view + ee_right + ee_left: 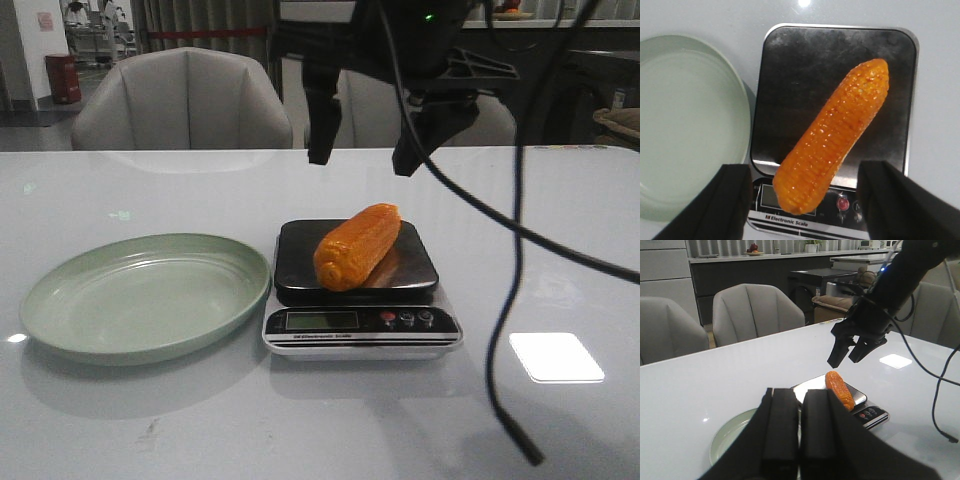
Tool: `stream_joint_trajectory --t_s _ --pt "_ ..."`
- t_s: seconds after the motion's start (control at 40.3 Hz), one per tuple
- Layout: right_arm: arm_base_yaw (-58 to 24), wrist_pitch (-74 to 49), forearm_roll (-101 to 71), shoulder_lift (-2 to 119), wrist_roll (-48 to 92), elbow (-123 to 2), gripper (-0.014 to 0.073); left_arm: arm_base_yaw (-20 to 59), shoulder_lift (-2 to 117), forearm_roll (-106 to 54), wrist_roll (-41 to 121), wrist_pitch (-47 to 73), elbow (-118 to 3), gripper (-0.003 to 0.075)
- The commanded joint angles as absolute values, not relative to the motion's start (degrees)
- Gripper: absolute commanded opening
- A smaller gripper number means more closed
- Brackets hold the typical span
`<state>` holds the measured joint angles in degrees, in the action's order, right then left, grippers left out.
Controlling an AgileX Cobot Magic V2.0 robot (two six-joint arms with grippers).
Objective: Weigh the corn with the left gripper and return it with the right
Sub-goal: 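Lower the right gripper over the corn on the scale and grasp it, then carry the corn with the right gripper onto the green plate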
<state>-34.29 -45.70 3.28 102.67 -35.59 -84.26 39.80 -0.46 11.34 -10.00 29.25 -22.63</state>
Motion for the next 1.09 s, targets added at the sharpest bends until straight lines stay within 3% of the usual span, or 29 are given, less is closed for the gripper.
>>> stream_joint_trajectory --t_s 0.0,0.223,0.621,0.695,0.894,1.068 --pt "-35.24 -47.63 8.60 103.19 -42.49 -90.39 0.0542 39.80 -0.62 11.58 -10.18 24.65 -23.95 0.0121" --pt "-35.20 -51.57 9.38 107.53 -51.70 -94.36 0.0542 39.80 -0.75 11.58 -10.18 24.65 -23.95 0.0121" --pt "-35.20 -52.73 6.35 113.83 -52.12 -94.90 0.0540 39.80 -0.87 11.58 -10.18 24.65 -23.95 0.0121" --pt "-35.20 -52.93 6.34 114.61 -52.07 -95.24 0.0480 39.80 -0.87 11.58 -10.18 24.65 -23.95 0.0121" --pt "-35.27 -53.11 6.16 114.56 -50.94 -97.08 0.0136 39.80 -0.87 11.58 -10.18 24.65 -23.95 0.0121" --pt "-38.30 -51.38 2.43 114.56 -44.82 -101.35 0.0143 39.80 -0.87 11.58 -10.18 24.65 -23.95 0.0121"
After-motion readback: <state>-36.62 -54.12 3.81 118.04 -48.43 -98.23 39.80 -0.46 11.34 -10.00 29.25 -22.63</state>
